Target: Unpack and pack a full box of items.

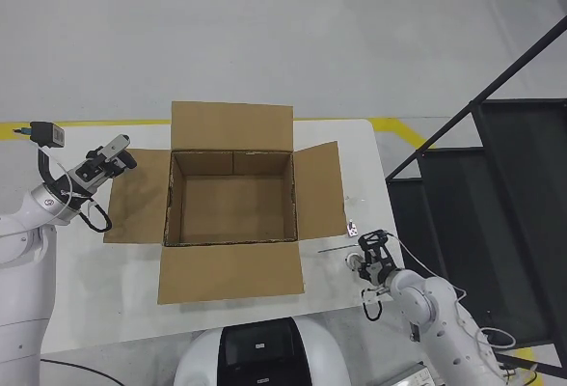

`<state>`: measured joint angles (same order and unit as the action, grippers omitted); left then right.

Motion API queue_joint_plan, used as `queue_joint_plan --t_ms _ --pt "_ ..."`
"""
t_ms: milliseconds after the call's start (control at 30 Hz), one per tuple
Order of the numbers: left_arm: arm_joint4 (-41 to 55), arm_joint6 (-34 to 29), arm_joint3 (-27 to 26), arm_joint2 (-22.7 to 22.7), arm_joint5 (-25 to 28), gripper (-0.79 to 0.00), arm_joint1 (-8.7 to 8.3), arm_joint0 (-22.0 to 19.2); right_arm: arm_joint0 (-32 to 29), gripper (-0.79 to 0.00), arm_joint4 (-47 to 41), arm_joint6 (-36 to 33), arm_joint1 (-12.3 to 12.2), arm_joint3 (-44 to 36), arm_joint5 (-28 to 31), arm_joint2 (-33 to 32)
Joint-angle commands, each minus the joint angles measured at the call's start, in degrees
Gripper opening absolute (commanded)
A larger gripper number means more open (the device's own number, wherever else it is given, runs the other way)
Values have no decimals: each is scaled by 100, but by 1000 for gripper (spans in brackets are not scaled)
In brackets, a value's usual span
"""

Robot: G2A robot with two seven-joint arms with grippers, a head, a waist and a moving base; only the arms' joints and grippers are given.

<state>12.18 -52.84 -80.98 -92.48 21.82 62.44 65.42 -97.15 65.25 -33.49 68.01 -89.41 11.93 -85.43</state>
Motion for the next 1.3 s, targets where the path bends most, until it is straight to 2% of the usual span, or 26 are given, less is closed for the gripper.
queue_joint_plan --t_ms 0,100,133,167,200,233,467,667,867,1033,1133,1267 --pt "0 0 0 0 0 0 0 0 35 -508 -5 1 2 22 -25 30" --pt "0 0 0 0 0 0 0 0 101 -548 -17 2 7 74 -72 84" --pt "0 0 0 0 0 0 0 0 122 -625 -19 -1 8 93 -83 101" --pt "0 0 0 0 0 0 0 0 140 -662 -25 -11 9 114 -96 117" --pt "0 0 0 0 0 0 0 0 157 -776 -28 -21 9 127 -104 131" --pt "0 0 0 0 0 0 0 0 170 -785 -26 -26 9 138 -106 143" --pt "0 0 0 0 0 0 0 0 130 -785 -118 16 -9 40 -115 84" --pt "0 0 0 0 0 0 0 0 -319 -785 -581 133 -81 -715 -9 -553" --pt "0 0 0 0 0 0 0 0 -845 -785 -1935 278 -140 -1689 419 -1555" --pt "0 0 0 0 0 0 0 0 -930 -785 -2958 353 -176 -2260 871 -2169" --pt "0 0 0 0 0 0 0 0 -826 -785 -3286 202 -193 -2567 1026 -2145" --pt "0 0 0 0 0 0 0 0 -533 -785 -3249 38 -201 -2969 1075 -1674"
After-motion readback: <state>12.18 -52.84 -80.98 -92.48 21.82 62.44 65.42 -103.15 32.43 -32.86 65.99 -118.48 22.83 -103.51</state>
